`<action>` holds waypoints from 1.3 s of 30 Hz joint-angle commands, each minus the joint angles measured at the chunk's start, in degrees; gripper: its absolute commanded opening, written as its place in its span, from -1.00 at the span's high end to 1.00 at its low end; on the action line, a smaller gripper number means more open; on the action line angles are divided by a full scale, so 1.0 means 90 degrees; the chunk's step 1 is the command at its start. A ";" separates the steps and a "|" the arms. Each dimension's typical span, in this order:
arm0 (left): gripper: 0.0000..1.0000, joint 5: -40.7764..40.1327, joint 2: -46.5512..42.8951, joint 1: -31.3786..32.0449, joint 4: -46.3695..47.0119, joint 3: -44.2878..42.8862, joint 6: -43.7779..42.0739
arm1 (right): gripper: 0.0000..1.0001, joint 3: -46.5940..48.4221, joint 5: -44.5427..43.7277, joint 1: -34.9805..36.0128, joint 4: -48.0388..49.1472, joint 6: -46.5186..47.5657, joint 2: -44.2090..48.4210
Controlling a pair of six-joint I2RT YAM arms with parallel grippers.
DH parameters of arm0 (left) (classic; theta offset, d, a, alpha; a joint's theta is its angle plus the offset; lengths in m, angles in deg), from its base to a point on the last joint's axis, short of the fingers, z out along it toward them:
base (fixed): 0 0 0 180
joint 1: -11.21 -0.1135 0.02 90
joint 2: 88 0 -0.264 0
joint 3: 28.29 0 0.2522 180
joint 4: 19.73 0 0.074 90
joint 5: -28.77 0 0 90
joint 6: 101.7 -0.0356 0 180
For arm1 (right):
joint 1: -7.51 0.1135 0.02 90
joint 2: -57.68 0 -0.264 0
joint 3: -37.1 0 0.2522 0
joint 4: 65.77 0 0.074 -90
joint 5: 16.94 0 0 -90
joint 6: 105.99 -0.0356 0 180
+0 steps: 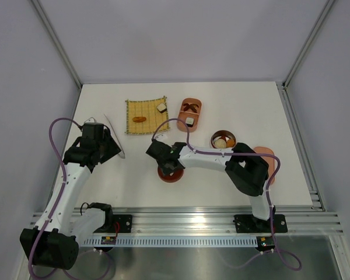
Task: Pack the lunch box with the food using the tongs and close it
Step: Pick up the box lid from the center of the board, then close the box lid on the packing box.
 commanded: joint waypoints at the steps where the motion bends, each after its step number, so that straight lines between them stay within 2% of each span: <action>1: 0.02 0.0066 -0.0121 -0.0029 0.0206 0.0030 -0.0074 | 0.73 -0.0041 -0.0673 -0.0001 -0.0161 0.0360 0.0687; 6: 0.02 0.0076 -0.0130 -0.0029 0.0206 0.0030 -0.0064 | 0.75 0.0027 -0.0400 -0.0196 -0.0219 0.0566 0.1175; 13: 0.02 0.0086 -0.0130 -0.0029 0.0225 0.0040 -0.0054 | 0.75 0.0106 -0.0097 -0.0909 -0.0521 0.0615 0.1947; 18: 0.02 0.0125 -0.0072 -0.0029 0.0264 0.0030 -0.0054 | 0.74 0.0125 0.0245 -0.1990 -0.0969 0.0732 0.2377; 22: 0.02 0.0125 -0.0042 -0.0029 0.0265 0.0011 -0.0074 | 0.74 0.0184 0.0098 -0.2783 -0.1488 0.0732 0.2358; 27: 0.02 0.0144 0.0006 -0.0029 0.0255 -0.0067 -0.0074 | 0.74 -0.0001 0.0157 -0.3691 -0.1616 0.0625 0.2280; 39: 0.03 0.0154 0.0006 -0.0029 0.0245 -0.0087 -0.0074 | 0.74 -0.0206 0.0382 -0.4240 -0.1216 0.0762 0.1734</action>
